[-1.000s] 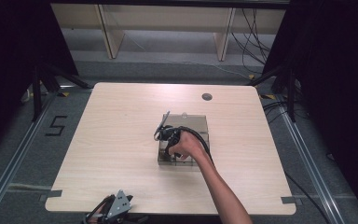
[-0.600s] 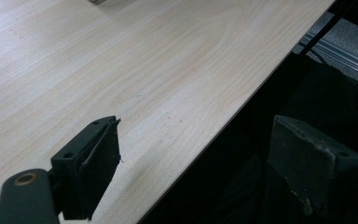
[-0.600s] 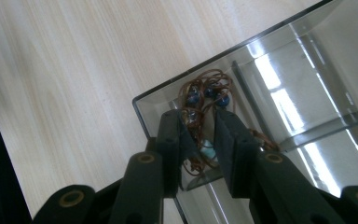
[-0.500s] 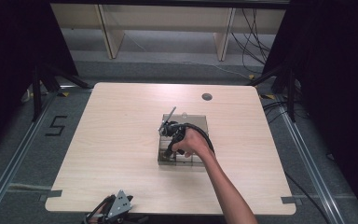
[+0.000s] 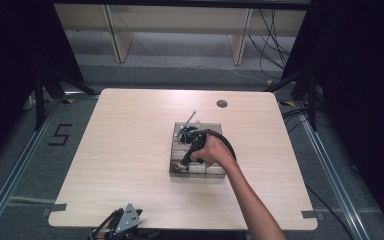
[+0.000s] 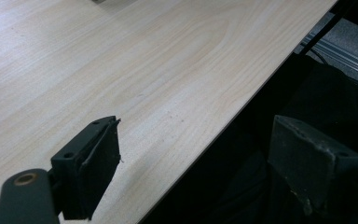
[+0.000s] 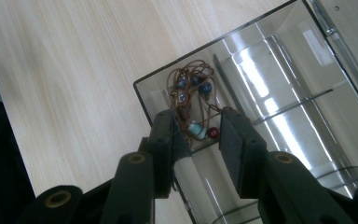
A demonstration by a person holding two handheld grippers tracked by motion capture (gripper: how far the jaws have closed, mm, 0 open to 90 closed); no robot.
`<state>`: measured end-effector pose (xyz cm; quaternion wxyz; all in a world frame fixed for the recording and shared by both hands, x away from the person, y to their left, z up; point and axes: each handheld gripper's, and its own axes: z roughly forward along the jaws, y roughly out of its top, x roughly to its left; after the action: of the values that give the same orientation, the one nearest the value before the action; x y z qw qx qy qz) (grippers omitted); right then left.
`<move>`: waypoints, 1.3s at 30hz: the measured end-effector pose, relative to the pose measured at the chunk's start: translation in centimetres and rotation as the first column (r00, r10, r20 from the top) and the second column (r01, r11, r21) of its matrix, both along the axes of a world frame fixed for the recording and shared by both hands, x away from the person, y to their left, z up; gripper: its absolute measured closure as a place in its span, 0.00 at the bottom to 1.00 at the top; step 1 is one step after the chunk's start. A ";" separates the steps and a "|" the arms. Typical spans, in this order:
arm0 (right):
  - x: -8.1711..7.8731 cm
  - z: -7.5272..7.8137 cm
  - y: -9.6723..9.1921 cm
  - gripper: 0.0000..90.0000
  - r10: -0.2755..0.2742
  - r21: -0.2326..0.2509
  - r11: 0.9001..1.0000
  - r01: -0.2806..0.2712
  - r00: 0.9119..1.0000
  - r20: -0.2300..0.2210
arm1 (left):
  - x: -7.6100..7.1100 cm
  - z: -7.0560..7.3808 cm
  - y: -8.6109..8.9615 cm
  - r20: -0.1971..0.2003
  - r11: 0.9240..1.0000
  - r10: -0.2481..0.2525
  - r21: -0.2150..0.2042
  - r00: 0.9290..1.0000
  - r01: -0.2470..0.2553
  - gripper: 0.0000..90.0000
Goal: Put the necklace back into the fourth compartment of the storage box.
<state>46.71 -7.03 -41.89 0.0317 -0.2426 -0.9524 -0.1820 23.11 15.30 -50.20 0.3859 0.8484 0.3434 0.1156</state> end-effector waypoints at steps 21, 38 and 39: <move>-0.9 1.5 -3.3 0.64 -0.045 0.016 0.999 0.045 0.998 0.035 | 0.2 0.1 0.2 0.022 0.999 -0.020 0.039 1.000 0.019 0.18; -2.2 1.8 -5.6 0.60 -0.069 0.061 0.996 0.066 0.996 0.049 | 0.1 0.0 0.1 0.004 1.000 0.002 0.027 1.000 -0.002 0.18; -2.3 1.8 -5.7 0.58 -0.062 0.072 0.996 0.058 0.996 0.062 | 0.2 0.0 0.1 0.005 1.000 0.002 0.027 1.000 -0.002 0.18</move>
<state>44.40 -12.75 -40.05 0.0042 -0.2639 -0.9382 -0.2237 23.26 15.42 -50.23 0.3749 0.8530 0.3418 0.1228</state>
